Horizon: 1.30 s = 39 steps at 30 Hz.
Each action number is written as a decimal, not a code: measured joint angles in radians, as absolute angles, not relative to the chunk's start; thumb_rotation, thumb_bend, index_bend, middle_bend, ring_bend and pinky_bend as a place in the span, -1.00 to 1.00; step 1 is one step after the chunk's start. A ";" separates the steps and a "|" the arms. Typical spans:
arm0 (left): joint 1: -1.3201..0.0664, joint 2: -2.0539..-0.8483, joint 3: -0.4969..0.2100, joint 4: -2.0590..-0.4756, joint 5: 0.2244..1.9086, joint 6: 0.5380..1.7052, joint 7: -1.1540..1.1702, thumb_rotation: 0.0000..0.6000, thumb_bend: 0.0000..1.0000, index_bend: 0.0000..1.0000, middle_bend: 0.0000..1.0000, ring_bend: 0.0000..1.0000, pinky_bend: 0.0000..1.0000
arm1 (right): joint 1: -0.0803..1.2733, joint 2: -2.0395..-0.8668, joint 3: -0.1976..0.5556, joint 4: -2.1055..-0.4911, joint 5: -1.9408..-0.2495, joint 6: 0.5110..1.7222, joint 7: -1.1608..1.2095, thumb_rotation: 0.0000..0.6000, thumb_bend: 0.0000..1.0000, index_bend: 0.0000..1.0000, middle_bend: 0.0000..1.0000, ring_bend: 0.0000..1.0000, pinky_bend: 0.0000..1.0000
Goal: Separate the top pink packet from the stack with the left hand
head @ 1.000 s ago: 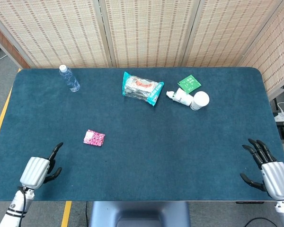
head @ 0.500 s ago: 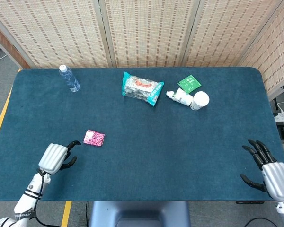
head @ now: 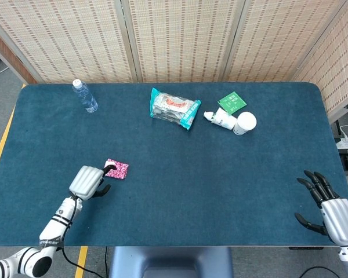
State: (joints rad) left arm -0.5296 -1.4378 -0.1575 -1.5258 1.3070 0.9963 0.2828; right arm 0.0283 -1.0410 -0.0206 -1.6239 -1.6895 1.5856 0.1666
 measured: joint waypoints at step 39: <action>-0.679 -1.668 -0.182 -1.263 0.980 0.914 0.496 1.00 -0.27 -0.59 1.00 1.00 1.00 | 0.029 -1.034 -0.017 -1.629 -1.688 1.590 0.182 1.00 -0.76 -0.67 -0.88 -1.00 -0.23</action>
